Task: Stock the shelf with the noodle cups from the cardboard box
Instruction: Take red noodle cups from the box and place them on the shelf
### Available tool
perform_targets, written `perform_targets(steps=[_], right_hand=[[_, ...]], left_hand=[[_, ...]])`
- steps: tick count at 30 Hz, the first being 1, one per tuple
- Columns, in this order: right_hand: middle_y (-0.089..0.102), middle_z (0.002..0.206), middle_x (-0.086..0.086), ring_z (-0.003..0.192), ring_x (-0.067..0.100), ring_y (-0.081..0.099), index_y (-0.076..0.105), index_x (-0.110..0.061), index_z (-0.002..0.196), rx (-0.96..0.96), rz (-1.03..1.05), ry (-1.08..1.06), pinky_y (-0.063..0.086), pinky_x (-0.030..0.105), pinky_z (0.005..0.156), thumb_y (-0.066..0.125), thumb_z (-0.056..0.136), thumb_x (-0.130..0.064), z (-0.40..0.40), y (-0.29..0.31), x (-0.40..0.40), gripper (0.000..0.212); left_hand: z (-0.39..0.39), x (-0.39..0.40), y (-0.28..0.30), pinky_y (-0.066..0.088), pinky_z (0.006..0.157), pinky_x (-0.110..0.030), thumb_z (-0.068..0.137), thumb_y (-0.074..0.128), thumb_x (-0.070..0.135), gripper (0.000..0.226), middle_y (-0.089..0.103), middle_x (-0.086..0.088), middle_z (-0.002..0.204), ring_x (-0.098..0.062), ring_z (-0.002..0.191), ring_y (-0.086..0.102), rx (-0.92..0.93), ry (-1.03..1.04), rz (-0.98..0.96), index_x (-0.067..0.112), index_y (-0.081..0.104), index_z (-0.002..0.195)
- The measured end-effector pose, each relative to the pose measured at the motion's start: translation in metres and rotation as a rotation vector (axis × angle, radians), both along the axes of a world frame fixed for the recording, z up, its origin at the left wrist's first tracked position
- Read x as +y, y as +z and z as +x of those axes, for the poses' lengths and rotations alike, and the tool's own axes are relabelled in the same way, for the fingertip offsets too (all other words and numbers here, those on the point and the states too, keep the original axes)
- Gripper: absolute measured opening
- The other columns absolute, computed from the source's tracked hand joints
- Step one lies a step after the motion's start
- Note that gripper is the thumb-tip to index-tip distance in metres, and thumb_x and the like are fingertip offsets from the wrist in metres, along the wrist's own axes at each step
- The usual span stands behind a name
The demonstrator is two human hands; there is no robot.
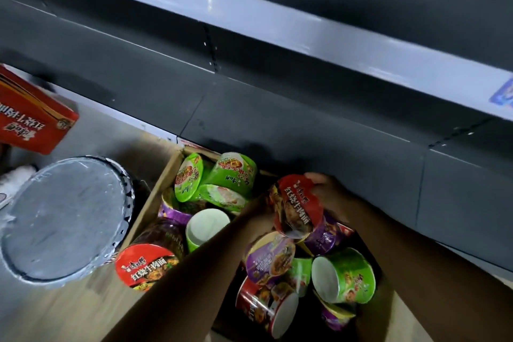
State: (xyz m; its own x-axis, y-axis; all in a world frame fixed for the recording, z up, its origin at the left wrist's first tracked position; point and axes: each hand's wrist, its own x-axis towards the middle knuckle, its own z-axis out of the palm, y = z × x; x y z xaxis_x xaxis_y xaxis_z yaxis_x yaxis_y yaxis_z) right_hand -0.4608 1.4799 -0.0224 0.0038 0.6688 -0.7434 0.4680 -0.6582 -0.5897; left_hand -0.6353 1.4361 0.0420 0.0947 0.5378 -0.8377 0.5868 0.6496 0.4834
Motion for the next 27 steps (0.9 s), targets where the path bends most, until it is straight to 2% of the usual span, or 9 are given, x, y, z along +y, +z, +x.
perform_targets(steps=[2, 4, 8, 12, 16, 18, 21, 23, 27], right_hand=[[0.056, 0.131, 0.013, 0.116, 0.030, 0.056, 0.049, -0.021, 0.136, 0.059, -0.030, -0.040, 0.044, 0.051, 0.101, 0.047, 0.088, -0.004, 0.003, 0.025, -0.003, 0.051], [0.055, 0.133, 0.010, 0.118, 0.029, 0.054, 0.047, -0.020, 0.137, 0.089, -0.051, -0.063, 0.042, 0.051, 0.103, 0.046, 0.092, -0.003, 0.001, 0.061, -0.006, 0.048], [0.056, 0.125, 0.000, 0.118, 0.024, 0.051, 0.049, -0.027, 0.132, 0.116, -0.057, -0.108, 0.039, 0.048, 0.104, 0.058, 0.090, -0.008, 0.004, 0.134, -0.015, 0.046], [0.065, 0.112, -0.004, 0.104, 0.016, 0.059, 0.060, -0.031, 0.115, 0.183, -0.059, -0.126, 0.050, 0.031, 0.078, 0.069, 0.085, -0.020, 0.001, 0.207, -0.025, 0.033], [0.065, 0.115, 0.001, 0.107, 0.018, 0.059, 0.058, -0.024, 0.116, 0.262, -0.043, -0.120, 0.050, 0.035, 0.087, 0.062, 0.090, -0.015, -0.002, 0.300, -0.022, 0.027], [0.069, 0.112, 0.004, 0.108, 0.021, 0.062, 0.058, -0.020, 0.118, 0.299, -0.021, -0.125, 0.049, 0.040, 0.096, 0.062, 0.090, -0.016, -0.003, 0.342, -0.016, 0.029], [0.070, 0.112, 0.006, 0.111, 0.025, 0.063, 0.062, -0.016, 0.115, 0.350, 0.020, -0.153, 0.045, 0.046, 0.103, 0.061, 0.091, -0.014, -0.010, 0.396, -0.011, 0.024], [0.069, 0.114, 0.011, 0.107, 0.027, 0.063, 0.061, -0.013, 0.117, 0.404, 0.062, -0.189, 0.047, 0.047, 0.100, 0.060, 0.091, -0.013, -0.014, 0.429, -0.008, 0.026], [0.069, 0.107, 0.013, 0.081, 0.019, 0.065, 0.060, -0.009, 0.119, 0.466, 0.127, -0.225, 0.055, 0.028, 0.073, 0.056, 0.094, -0.016, -0.018, 0.497, -0.001, 0.026]], left_hand=[[-0.003, 0.004, 0.017, 0.054, 0.076, -0.032, 0.102, 0.038, 0.029, 0.013, 0.062, -0.007, 0.089, -0.021, 0.084, 0.063, -0.019, 0.037, -0.039, 0.024, 0.050, 0.101], [-0.006, 0.009, 0.039, 0.053, 0.075, -0.032, 0.103, 0.032, 0.034, 0.028, 0.057, 0.000, 0.074, -0.014, 0.068, 0.059, 0.006, 0.032, -0.052, 0.026, 0.045, 0.080], [-0.018, 0.026, 0.099, 0.052, 0.060, -0.024, 0.102, 0.028, 0.044, 0.040, 0.064, -0.005, 0.076, -0.013, 0.065, 0.064, 0.031, 0.005, -0.068, 0.015, 0.055, 0.104], [-0.029, 0.038, 0.169, 0.047, 0.056, -0.019, 0.103, 0.023, 0.042, 0.052, 0.071, -0.014, 0.100, -0.013, 0.064, 0.063, 0.049, -0.176, -0.115, 0.011, 0.058, 0.081], [-0.044, 0.058, 0.267, 0.041, 0.066, -0.016, 0.102, 0.009, 0.048, 0.068, 0.060, -0.018, 0.128, -0.024, 0.113, 0.062, 0.077, -0.392, -0.087, 0.004, 0.057, 0.120], [-0.052, 0.068, 0.312, 0.043, 0.070, -0.016, 0.102, 0.009, 0.047, 0.069, 0.059, -0.019, 0.129, -0.026, 0.120, 0.057, 0.081, -0.424, -0.037, 0.001, 0.053, 0.127], [-0.061, 0.078, 0.372, 0.047, 0.073, -0.020, 0.103, 0.014, 0.045, 0.064, 0.063, -0.018, 0.123, -0.025, 0.113, 0.061, 0.083, -0.449, 0.046, 0.002, 0.057, 0.120], [-0.065, 0.082, 0.412, 0.048, 0.074, -0.021, 0.103, 0.017, 0.045, 0.060, 0.066, -0.015, 0.118, -0.021, 0.100, 0.066, 0.068, -0.461, 0.081, 0.006, 0.063, 0.099], [-0.073, 0.091, 0.482, 0.049, 0.063, -0.018, 0.103, 0.022, 0.042, 0.053, 0.069, -0.017, 0.110, -0.009, 0.068, 0.064, 0.043, -0.479, 0.229, 0.013, 0.060, 0.080]])
